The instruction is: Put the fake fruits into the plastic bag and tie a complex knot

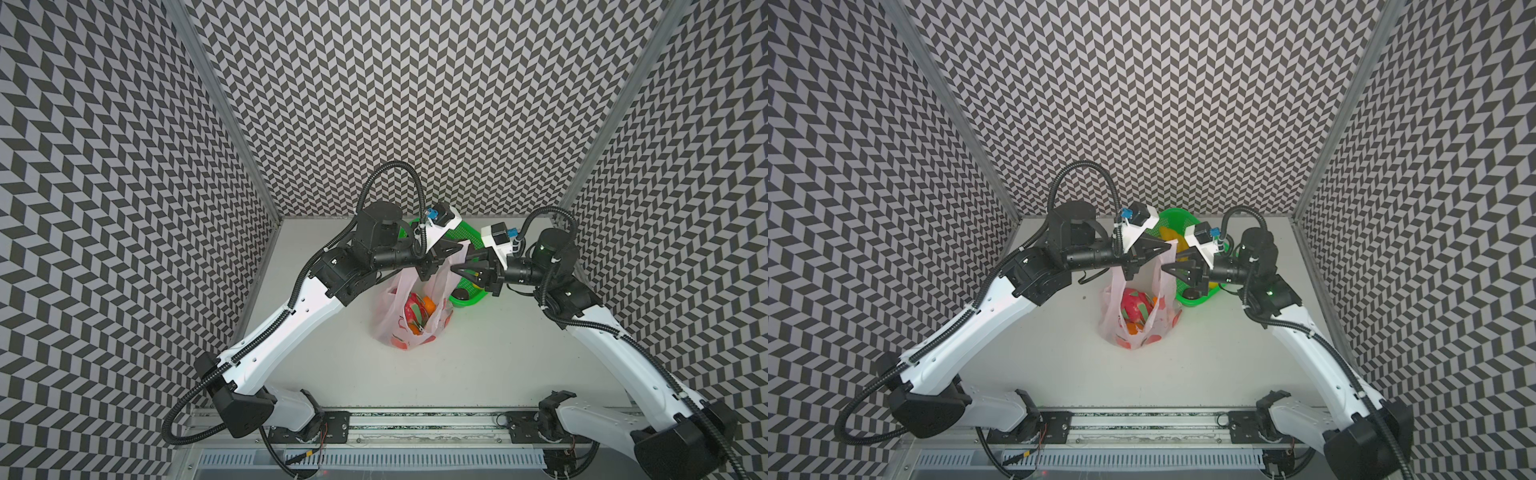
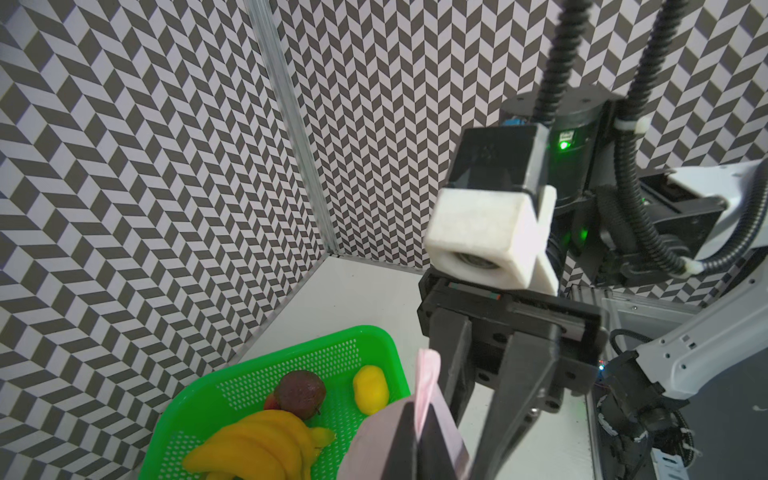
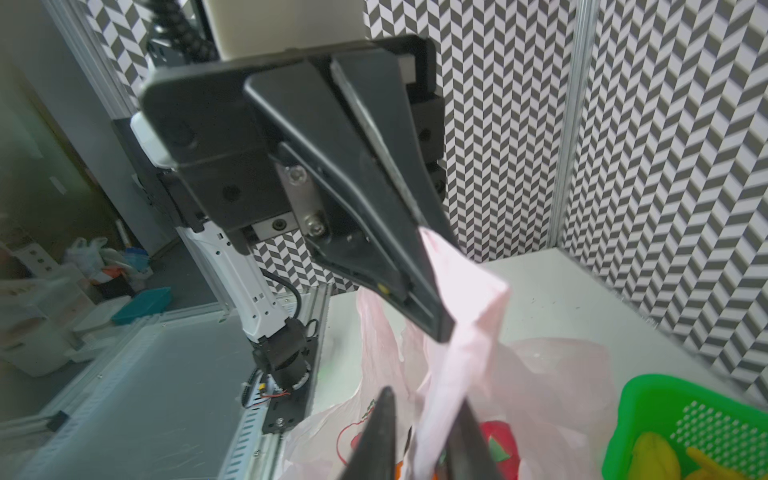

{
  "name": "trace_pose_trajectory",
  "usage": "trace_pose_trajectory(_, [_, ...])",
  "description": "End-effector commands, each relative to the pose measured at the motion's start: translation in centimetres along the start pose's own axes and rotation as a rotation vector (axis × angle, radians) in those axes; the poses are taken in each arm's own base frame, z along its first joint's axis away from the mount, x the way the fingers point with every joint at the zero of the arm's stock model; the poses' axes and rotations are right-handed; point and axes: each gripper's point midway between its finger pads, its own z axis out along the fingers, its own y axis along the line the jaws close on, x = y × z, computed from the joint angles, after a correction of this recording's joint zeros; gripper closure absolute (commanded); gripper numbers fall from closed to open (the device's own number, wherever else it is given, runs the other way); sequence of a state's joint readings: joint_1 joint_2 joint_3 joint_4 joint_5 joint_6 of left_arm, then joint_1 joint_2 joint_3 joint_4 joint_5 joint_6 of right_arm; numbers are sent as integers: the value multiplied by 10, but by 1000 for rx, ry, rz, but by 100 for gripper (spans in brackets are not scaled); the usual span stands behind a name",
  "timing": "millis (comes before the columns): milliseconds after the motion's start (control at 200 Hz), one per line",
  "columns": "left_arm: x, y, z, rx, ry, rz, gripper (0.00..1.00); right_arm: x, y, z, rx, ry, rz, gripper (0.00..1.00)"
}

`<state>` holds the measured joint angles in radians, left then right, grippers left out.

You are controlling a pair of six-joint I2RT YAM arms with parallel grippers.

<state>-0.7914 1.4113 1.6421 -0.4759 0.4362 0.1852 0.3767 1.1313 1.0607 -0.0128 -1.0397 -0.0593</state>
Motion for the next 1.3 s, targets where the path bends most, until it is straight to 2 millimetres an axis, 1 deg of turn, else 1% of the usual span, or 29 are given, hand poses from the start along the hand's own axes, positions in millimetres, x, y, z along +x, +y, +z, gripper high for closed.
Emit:
trace_pose_trajectory(0, [-26, -3, -27, 3, -55, 46, 100, -18, 13, -11, 19, 0, -137, 63])
trace_pose_trajectory(120, [-24, -3, -34, 46, -47, 41, 100, -23, 20, -20, 29, 13, -202, 46])
trace_pose_trajectory(225, [-21, -5, -36, 82, -34, 51, 100, -27, 23, -21, 16, 8, -250, 30])
trace_pose_trajectory(300, [-20, -8, -36, 110, -28, 60, 100, -30, 23, -19, 0, -15, -275, 23])
trace_pose_trajectory(406, [-19, -12, -35, 146, -22, 74, 100, -41, 23, -14, -50, -60, -323, 17])
trace_pose_trajectory(541, [-18, -15, -35, 173, -25, 83, 100, -47, 19, -3, -132, -66, -328, 17])
trace_pose_trajectory(646, [-19, -15, -37, 182, -32, 85, 100, -44, 17, 8, -177, -67, -325, 21])
trace_pose_trajectory(726, [-19, -14, -37, 188, -33, 84, 100, -40, 20, 16, -217, -65, -326, 29])
trace_pose_trajectory(841, [-19, -13, -38, 190, -39, 82, 100, -33, 23, 25, -257, -60, -314, 51])
trace_pose_trajectory(956, [-22, -13, -41, 201, -53, 82, 100, -26, 28, 30, -285, -63, -302, 74])
trace_pose_trajectory(1006, [-23, -12, -42, 198, -57, 79, 100, -20, 28, 31, -288, -63, -287, 80])
trace_pose_trajectory(1056, [-24, -11, -43, 194, -66, 78, 100, -14, 28, 32, -286, -62, -269, 84])
trace_pose_trajectory(1192, [-28, -5, -47, 183, -87, 66, 100, 6, 29, 36, -275, -74, -234, 85])
trace_pose_trajectory(1237, [-29, -4, -48, 179, -90, 63, 100, 15, 29, 39, -276, -69, -212, 88])
trace_pose_trajectory(1292, [-30, -3, -49, 175, -93, 60, 100, 27, 30, 42, -284, -55, -187, 88])
